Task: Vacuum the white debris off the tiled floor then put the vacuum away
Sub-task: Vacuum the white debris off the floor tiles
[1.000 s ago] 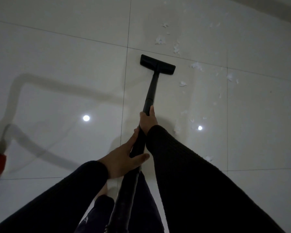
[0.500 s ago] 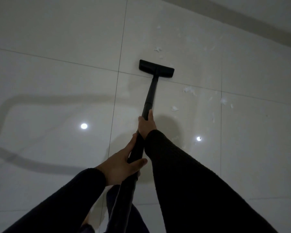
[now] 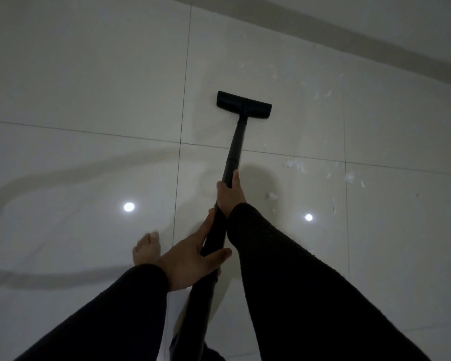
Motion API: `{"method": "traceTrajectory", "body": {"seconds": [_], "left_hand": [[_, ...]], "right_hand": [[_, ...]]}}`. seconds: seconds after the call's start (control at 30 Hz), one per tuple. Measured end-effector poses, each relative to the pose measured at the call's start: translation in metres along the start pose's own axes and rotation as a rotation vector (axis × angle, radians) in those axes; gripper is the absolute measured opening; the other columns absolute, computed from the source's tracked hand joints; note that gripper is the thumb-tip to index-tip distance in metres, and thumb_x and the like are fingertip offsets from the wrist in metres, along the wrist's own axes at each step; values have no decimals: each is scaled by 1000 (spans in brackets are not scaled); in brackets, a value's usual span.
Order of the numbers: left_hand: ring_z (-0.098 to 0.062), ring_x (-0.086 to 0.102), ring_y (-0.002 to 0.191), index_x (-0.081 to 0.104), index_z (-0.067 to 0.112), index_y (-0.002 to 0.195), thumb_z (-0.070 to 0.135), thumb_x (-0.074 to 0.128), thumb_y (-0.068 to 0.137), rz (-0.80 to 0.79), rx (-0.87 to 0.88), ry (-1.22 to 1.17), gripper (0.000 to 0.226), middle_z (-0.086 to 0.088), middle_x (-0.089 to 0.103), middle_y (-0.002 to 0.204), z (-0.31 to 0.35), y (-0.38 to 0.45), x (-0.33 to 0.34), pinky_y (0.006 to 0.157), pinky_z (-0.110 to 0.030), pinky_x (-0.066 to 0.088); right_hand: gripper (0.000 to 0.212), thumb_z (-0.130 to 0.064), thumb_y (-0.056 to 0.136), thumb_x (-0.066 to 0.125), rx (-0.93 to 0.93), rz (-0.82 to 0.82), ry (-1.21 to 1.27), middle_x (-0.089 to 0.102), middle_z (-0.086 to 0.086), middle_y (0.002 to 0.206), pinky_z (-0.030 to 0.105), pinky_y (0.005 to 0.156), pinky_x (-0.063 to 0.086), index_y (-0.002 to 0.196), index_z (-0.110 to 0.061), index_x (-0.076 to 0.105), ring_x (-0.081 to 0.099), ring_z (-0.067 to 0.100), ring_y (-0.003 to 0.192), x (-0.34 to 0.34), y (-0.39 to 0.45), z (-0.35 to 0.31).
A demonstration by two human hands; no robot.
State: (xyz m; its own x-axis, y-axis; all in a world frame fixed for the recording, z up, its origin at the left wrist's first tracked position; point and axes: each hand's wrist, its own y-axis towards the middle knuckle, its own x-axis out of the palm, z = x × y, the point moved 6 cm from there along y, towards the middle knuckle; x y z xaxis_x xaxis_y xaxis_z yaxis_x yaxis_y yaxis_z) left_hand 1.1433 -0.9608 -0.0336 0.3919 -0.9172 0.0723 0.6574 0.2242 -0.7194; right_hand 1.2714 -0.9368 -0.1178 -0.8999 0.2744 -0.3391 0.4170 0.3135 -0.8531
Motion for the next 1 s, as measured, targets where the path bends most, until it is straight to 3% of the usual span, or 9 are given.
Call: {"method": "traceTrajectory", "body": {"seconds": [0.07,0.1,0.17,0.23,0.33,0.5,0.63,0.8,1.0], "left_hand": [[12,63,67,-13,53,141,50,49,90,-15,-9,15,80,13,61,90,1,9,-17,75,2,42],[4,67,76,-14,60,137,59,50,84,-19,-5,0,83,12,65,93,2,12,-26,91,-14,47],[-11,69,86,-13,70,130,70,51,74,-33,-2,-20,85,9,69,98,3,19,-42,98,-44,46],[-10,68,79,-12,62,136,55,54,84,-57,22,-77,85,8,67,96,12,24,-57,87,-37,54],[-9,66,74,-12,53,141,37,55,90,-94,45,-138,85,10,59,96,26,32,-76,70,-25,56],[-12,67,86,-13,56,139,41,54,90,-90,72,-106,85,6,56,122,38,51,-95,83,-31,57],[-10,67,79,-14,54,140,39,53,91,-92,77,-101,84,8,60,98,48,71,-104,74,-25,57],[-13,68,78,-14,51,141,34,52,93,-85,82,-140,83,11,57,103,67,98,-118,66,-20,57],[-8,68,71,-12,53,141,37,53,91,-47,94,-115,83,10,61,87,86,124,-147,75,-28,58]], "right_hand": [[65,-32,100,38,-3,2,6,52,7,109,27,55,41,152,-41,0,53,17,72,3,8,-17],[64,-32,100,38,-3,1,10,51,6,108,28,56,43,152,-41,0,54,17,73,6,11,-26],[64,-33,100,38,-3,10,11,53,7,115,35,68,51,151,-41,0,57,22,82,11,17,-42],[65,-35,99,38,-5,26,-2,54,12,127,42,86,52,151,-42,1,59,27,92,14,22,-56],[66,-37,98,39,-14,32,-1,53,15,130,42,90,51,151,-44,1,59,28,92,17,31,-77],[64,-34,100,39,-18,62,30,53,13,125,33,73,45,152,-41,1,54,19,75,12,49,-98],[65,-36,99,39,-19,92,19,54,13,127,32,70,46,151,-42,2,55,19,76,2,68,-112],[64,-37,99,39,-22,100,-21,53,14,131,36,80,48,151,-43,0,57,25,89,-10,91,-137],[64,-36,100,38,-53,81,-23,51,12,131,30,68,45,152,-41,0,54,19,79,-15,116,-176]]}}
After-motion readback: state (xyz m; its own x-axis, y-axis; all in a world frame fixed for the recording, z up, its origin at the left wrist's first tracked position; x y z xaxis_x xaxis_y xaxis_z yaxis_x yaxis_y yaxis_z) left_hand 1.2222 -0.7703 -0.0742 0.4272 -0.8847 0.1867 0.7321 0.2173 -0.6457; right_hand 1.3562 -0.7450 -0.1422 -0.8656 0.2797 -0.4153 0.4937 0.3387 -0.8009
